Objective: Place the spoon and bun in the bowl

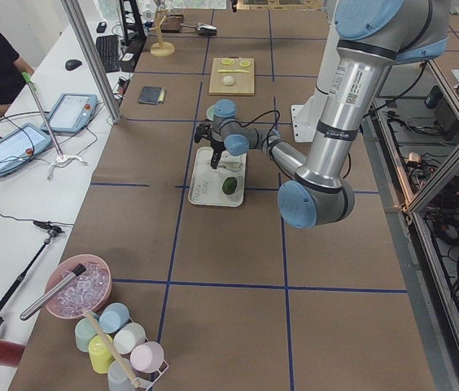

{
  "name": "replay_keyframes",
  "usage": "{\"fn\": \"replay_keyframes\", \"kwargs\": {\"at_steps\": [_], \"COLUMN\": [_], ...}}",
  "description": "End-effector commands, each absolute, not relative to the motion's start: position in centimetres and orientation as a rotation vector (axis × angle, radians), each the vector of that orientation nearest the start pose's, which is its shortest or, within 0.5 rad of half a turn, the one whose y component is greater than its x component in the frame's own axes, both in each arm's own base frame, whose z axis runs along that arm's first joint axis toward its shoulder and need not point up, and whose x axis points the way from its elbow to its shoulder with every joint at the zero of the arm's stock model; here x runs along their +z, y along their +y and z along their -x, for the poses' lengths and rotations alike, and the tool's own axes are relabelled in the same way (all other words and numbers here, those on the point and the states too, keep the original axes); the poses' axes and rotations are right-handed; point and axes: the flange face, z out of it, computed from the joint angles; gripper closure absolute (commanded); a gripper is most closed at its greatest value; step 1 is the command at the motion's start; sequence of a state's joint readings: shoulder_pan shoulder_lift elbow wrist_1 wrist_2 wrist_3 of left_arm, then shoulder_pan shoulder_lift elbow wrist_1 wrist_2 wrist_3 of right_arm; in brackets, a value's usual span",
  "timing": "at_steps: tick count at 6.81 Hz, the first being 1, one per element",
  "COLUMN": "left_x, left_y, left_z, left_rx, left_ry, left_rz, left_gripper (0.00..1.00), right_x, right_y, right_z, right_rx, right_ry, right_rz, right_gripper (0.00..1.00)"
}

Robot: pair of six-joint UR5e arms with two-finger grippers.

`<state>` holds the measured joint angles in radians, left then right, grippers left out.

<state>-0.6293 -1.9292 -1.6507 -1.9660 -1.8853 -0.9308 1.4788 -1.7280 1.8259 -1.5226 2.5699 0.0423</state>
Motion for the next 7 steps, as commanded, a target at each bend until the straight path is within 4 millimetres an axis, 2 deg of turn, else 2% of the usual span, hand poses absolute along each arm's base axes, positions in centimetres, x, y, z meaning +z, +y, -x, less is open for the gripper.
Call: {"fn": "replay_keyframes", "kwargs": {"at_steps": [1,2,3,4,5,6,7], "left_x": [38.6,38.0,37.4,35.6,31.5,26.2,22.2], "left_y": [-45.8,-45.7,-45.8,-45.9,-46.1,-46.2,-45.9], "left_z": [-46.0,-46.0,-46.1,-46.3,-46.9,-48.7,-49.9], "left_rx": [0.146,0.148,0.151,0.158,0.170,0.196,0.216], "left_ry": [0.838,0.843,0.853,0.879,0.930,0.992,1.039], "left_rz": [-0.247,-0.249,-0.252,-0.266,-0.306,-0.349,-0.380], "left_gripper": [0.66,1.00,1.00,1.00,1.00,1.00,1.00], "right_x": [58.2,58.2,57.9,57.5,57.4,57.4,57.4], "right_y": [-43.3,-43.4,-43.5,-43.6,-43.7,-43.7,-43.7], "right_z": [-1.0,-1.0,-0.9,-0.8,-0.8,-0.8,-0.8], "right_rx": [-0.119,-0.118,-0.119,-0.123,-0.124,-0.124,-0.124], "right_ry": [-1.007,-1.007,-1.012,-1.036,-1.037,-1.038,-1.038], "right_rz": [-0.067,-0.068,-0.071,-0.072,-0.074,-0.074,-0.074], "right_gripper": [0.00,0.00,0.00,0.00,0.00,0.00,0.00]}}
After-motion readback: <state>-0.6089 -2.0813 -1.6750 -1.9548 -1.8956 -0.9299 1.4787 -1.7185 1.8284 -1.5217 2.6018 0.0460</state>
